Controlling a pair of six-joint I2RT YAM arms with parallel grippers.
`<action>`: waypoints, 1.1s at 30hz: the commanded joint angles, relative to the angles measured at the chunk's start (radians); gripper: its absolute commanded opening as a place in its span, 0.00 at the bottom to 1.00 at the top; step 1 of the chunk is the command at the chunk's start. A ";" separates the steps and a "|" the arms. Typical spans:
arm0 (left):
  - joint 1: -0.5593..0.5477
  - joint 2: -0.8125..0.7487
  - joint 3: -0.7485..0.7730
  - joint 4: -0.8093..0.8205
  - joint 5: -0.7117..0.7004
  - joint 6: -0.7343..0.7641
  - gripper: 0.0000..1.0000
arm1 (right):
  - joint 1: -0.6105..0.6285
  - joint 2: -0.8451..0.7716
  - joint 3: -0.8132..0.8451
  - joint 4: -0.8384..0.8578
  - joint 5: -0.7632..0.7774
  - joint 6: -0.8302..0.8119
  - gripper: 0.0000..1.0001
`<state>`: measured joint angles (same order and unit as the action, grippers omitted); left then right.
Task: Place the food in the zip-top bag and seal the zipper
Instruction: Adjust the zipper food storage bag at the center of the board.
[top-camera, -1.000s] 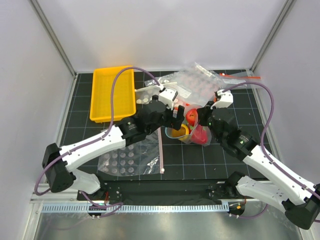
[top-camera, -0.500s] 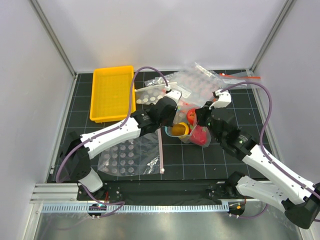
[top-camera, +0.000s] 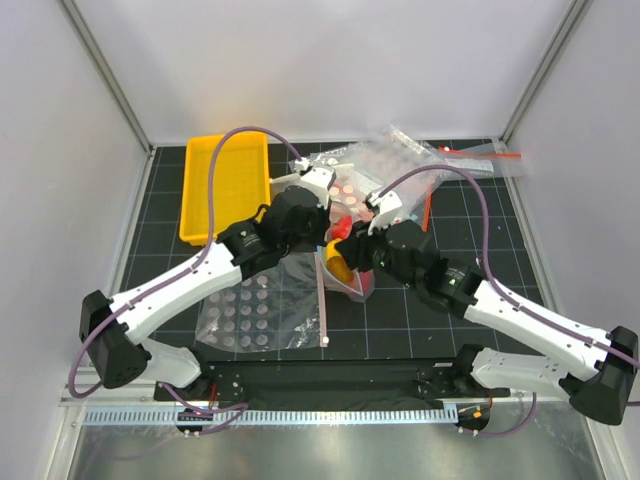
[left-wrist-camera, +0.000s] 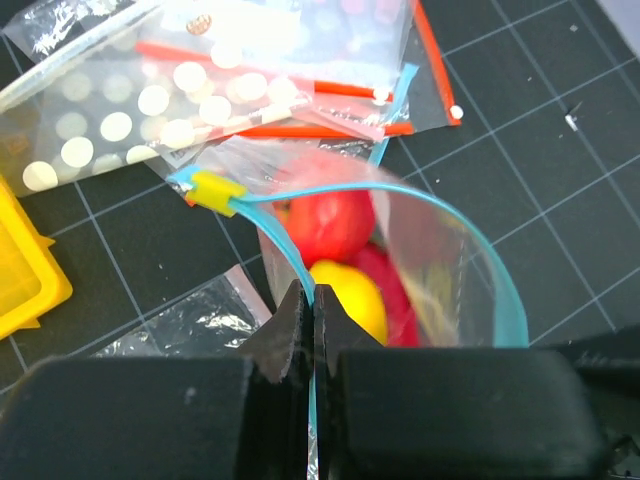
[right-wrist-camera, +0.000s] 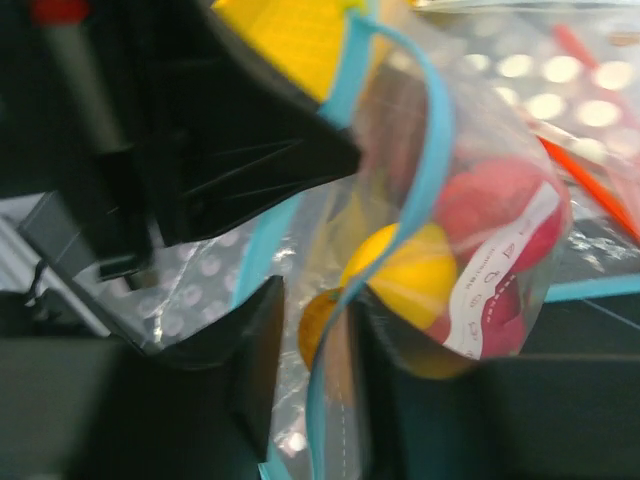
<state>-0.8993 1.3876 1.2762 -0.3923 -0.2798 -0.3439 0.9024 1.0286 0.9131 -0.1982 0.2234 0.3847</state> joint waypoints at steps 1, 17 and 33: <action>0.007 -0.054 -0.011 0.075 0.025 -0.013 0.00 | 0.052 -0.007 0.058 0.083 -0.044 -0.067 0.42; 0.121 -0.099 -0.034 0.107 0.114 -0.129 0.00 | 0.052 0.020 0.040 0.082 -0.065 -0.167 0.87; 0.128 -0.035 0.109 0.003 0.111 -0.138 0.03 | 0.098 0.123 0.095 0.020 -0.024 -0.270 0.41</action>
<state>-0.7773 1.3495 1.3113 -0.4252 -0.1783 -0.4698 0.9913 1.1587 0.9485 -0.1772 0.1375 0.1333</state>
